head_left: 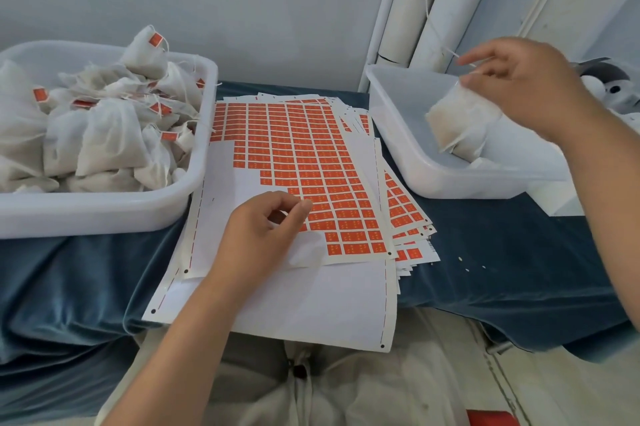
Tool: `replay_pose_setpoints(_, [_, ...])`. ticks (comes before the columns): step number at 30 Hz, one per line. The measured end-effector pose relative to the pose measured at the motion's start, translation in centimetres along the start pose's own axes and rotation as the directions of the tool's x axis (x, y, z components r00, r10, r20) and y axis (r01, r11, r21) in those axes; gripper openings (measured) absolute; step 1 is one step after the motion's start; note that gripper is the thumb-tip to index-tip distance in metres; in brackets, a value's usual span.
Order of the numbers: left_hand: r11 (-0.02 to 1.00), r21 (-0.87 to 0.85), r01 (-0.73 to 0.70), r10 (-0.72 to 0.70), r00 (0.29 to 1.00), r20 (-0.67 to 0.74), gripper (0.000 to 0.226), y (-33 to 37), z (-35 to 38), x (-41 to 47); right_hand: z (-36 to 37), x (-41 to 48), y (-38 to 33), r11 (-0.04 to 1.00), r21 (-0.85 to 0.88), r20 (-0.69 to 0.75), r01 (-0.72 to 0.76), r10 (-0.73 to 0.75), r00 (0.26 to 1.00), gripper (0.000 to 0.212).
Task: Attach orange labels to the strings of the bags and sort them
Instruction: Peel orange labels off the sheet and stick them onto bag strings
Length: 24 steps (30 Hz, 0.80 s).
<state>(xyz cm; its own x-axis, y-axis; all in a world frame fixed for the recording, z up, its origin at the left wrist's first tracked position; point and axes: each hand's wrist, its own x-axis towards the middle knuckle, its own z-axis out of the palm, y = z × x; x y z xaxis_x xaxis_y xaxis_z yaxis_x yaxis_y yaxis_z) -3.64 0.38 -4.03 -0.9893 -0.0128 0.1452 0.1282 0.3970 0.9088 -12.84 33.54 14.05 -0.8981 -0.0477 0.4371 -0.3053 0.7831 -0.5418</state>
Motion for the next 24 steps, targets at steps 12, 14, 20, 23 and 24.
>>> replay_pose_setpoints(12, [0.958, -0.057, -0.282, 0.286, 0.953, 0.1, 0.084, 4.3, 1.1, -3.0, 9.6, -9.8, -7.2, 0.917, 0.382, 0.417, -0.113, -0.062, 0.907, 0.013])
replay_pose_setpoints(14, [0.971, -0.121, -0.208, 0.224, 0.964, 0.141, 0.061, 4.5, 0.6, -2.8, 9.9, -10.7, -7.8, 0.927, 0.365, 0.484, -0.081, -0.115, 0.867, 0.016])
replay_pose_setpoints(20, [0.974, -0.225, -0.033, 0.058, 0.993, 0.105, 0.014, 3.5, 0.2, -3.0, 11.3, -12.9, -8.1, 0.861, 0.479, 0.386, -0.171, -0.032, 0.922, 0.025])
replay_pose_setpoints(23, [0.963, -0.269, 0.003, -0.012, 0.999, -0.031, 0.016, 3.0, 0.1, -3.0, 12.9, -14.1, -7.3, 0.851, 0.415, 0.438, -0.321, 0.122, 0.891, 0.039])
replay_pose_setpoints(24, [0.962, -0.273, 0.003, -0.015, 0.999, -0.045, 0.016, 2.9, 0.0, -3.0, 13.3, -14.6, -7.0, 0.881, 0.347, 0.486, -0.322, 0.125, 0.865, 0.034])
